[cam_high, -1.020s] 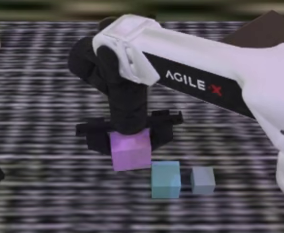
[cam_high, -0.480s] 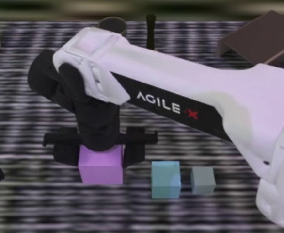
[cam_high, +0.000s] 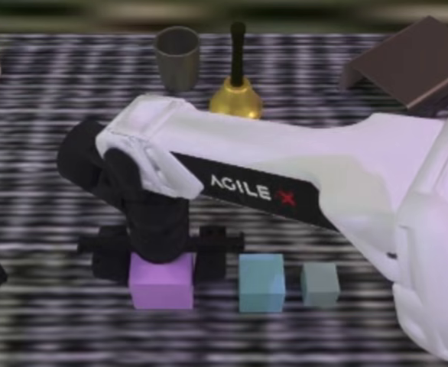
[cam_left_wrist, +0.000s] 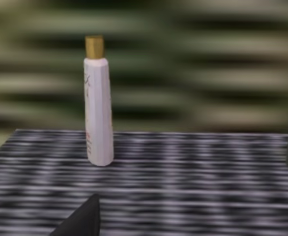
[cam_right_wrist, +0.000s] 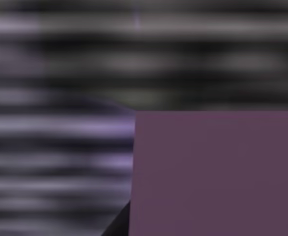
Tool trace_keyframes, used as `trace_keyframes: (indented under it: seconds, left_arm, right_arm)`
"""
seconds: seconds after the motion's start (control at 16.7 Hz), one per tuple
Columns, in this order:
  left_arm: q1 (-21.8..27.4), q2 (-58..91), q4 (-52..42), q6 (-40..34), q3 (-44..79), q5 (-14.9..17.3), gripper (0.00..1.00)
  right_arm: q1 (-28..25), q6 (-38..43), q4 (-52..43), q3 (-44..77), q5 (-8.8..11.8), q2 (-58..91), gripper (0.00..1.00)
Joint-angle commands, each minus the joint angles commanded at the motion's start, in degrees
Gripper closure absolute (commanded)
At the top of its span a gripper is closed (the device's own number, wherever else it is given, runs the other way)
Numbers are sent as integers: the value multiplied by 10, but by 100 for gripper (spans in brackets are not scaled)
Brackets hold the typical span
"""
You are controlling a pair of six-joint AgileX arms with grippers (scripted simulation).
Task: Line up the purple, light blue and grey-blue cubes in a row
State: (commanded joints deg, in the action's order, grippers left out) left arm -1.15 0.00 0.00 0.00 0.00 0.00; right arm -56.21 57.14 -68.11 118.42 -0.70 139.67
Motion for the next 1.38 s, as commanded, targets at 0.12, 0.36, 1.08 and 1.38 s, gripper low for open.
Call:
trace_keyframes:
  seconds: [0.12, 0.36, 1.08, 1.38]
  left_arm:
    - [0, 0, 0, 0, 0, 0, 0]
    - [0, 0, 0, 0, 0, 0, 0]
    - [0, 0, 0, 0, 0, 0, 0]
    - [0, 0, 0, 0, 0, 0, 0]
  right_arm:
    - [-1, 1, 25, -24, 0, 5, 100]
    - [-2, 1, 29, -27, 0, 6, 100]
    - [-2, 1, 29, -27, 0, 6, 10]
    - [-2, 1, 29, -27, 0, 6, 0]
